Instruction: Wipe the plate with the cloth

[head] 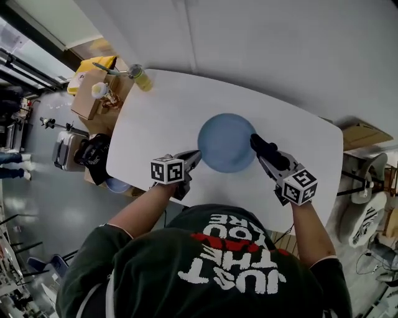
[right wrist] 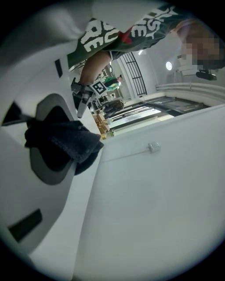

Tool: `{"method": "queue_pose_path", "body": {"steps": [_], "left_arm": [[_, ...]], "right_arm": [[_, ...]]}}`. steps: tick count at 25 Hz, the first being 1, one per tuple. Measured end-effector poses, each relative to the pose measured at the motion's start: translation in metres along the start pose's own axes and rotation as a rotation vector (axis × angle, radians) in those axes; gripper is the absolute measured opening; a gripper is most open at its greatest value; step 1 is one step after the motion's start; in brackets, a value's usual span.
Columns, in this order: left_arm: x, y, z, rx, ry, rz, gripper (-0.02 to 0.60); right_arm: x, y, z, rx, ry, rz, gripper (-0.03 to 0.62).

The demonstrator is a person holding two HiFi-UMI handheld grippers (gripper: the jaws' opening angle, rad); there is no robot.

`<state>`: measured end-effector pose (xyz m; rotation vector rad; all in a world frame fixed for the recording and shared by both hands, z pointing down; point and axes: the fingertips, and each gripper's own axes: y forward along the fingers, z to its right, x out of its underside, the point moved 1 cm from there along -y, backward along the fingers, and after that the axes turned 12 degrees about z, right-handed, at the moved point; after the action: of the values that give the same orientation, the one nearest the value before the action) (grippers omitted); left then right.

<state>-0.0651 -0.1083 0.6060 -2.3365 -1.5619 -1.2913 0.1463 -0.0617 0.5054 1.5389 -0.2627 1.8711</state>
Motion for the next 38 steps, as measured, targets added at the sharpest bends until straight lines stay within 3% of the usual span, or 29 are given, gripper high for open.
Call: {"method": "queue_pose_path", "body": {"steps": [3, 5, 8, 11, 16, 21, 23, 27, 31, 38], "left_arm": [[0.019, 0.005, -0.005, -0.111, -0.021, 0.002, 0.005], [0.029, 0.010, -0.006, -0.190, -0.048, 0.046, 0.021], [0.042, 0.011, -0.009, -0.300, -0.123, 0.106, 0.093], [0.053, 0.015, -0.021, -0.372, -0.164, 0.108, 0.145], [0.061, 0.033, -0.035, -0.353, -0.244, 0.075, 0.175], [0.052, 0.049, -0.056, -0.326, -0.211, 0.029, 0.146], [0.050, 0.052, -0.060, -0.328, -0.237, 0.005, 0.093], [0.045, 0.055, -0.063, -0.327, -0.329, -0.013, 0.049], [0.038, 0.057, -0.066, -0.322, -0.320, -0.049, 0.044], [0.037, 0.059, -0.069, -0.313, -0.326, -0.064, 0.041]], "right_arm": [[0.006, 0.001, 0.016, -0.074, -0.031, -0.039, 0.087], [0.011, 0.002, 0.024, -0.144, -0.066, -0.084, 0.087], [0.017, 0.015, 0.025, -0.250, -0.121, -0.146, 0.087], [0.024, 0.038, 0.019, -0.337, -0.171, -0.186, 0.087], [0.041, 0.093, 0.005, -0.434, -0.268, -0.262, 0.087], [0.082, 0.149, -0.012, -0.500, -0.404, -0.397, 0.087], [0.093, 0.167, -0.015, -0.503, -0.439, -0.432, 0.087], [0.103, 0.193, -0.021, -0.486, -0.479, -0.484, 0.087], [0.102, 0.228, -0.021, -0.461, -0.575, -0.510, 0.087], [0.089, 0.247, 0.023, -0.292, -0.675, -0.572, 0.087]]}}
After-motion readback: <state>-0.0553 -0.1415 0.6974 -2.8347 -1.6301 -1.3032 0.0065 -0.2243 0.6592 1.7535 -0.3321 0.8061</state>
